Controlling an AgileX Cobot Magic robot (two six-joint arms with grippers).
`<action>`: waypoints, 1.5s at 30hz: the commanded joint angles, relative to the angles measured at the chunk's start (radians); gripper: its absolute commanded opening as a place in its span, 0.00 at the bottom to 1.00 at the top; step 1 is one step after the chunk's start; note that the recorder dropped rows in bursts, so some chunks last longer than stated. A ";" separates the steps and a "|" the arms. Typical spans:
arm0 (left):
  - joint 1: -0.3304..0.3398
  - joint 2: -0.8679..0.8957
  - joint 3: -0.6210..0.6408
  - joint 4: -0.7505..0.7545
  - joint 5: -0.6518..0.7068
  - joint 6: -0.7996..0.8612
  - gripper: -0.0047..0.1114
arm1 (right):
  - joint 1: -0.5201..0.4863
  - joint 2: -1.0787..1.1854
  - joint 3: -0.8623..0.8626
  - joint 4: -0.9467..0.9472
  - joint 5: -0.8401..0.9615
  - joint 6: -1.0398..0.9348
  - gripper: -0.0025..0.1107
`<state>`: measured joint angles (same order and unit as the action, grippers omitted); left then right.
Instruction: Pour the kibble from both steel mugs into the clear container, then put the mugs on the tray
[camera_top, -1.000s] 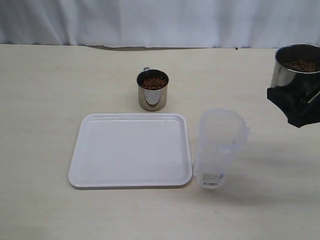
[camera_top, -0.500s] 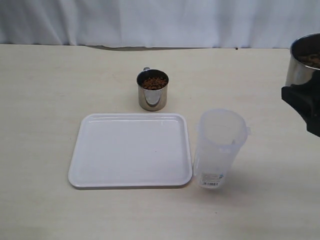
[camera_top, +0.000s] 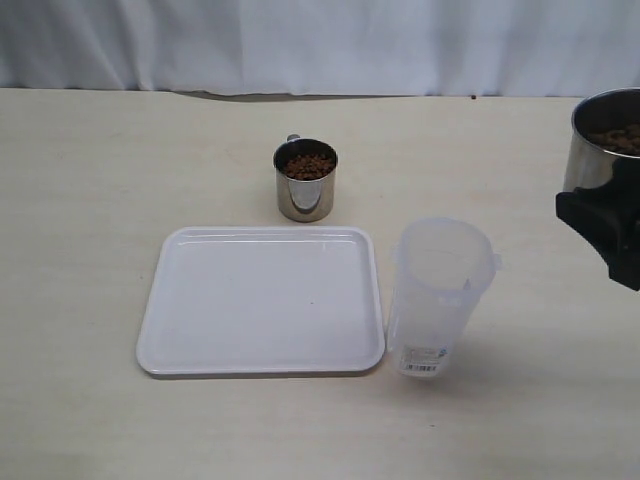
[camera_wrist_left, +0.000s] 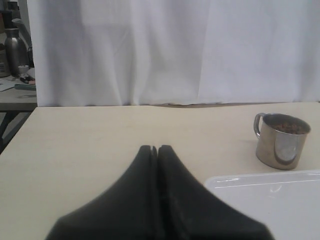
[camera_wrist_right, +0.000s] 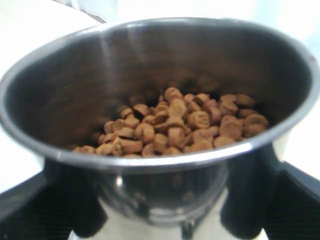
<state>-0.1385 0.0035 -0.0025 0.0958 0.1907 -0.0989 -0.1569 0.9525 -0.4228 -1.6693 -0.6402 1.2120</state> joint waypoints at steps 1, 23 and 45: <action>0.004 -0.004 0.003 0.000 -0.018 0.005 0.04 | -0.003 -0.007 -0.002 0.015 -0.017 0.014 0.07; 0.004 -0.004 0.003 -0.002 -0.016 0.005 0.04 | -0.003 -0.007 -0.002 0.015 -0.017 0.014 0.07; 0.004 -0.004 0.003 -0.002 -0.016 0.005 0.04 | -0.003 -0.007 -0.002 0.041 0.077 -0.074 0.07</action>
<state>-0.1385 0.0035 -0.0025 0.0958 0.1907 -0.0989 -0.1569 0.9525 -0.4228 -1.6575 -0.6182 1.1810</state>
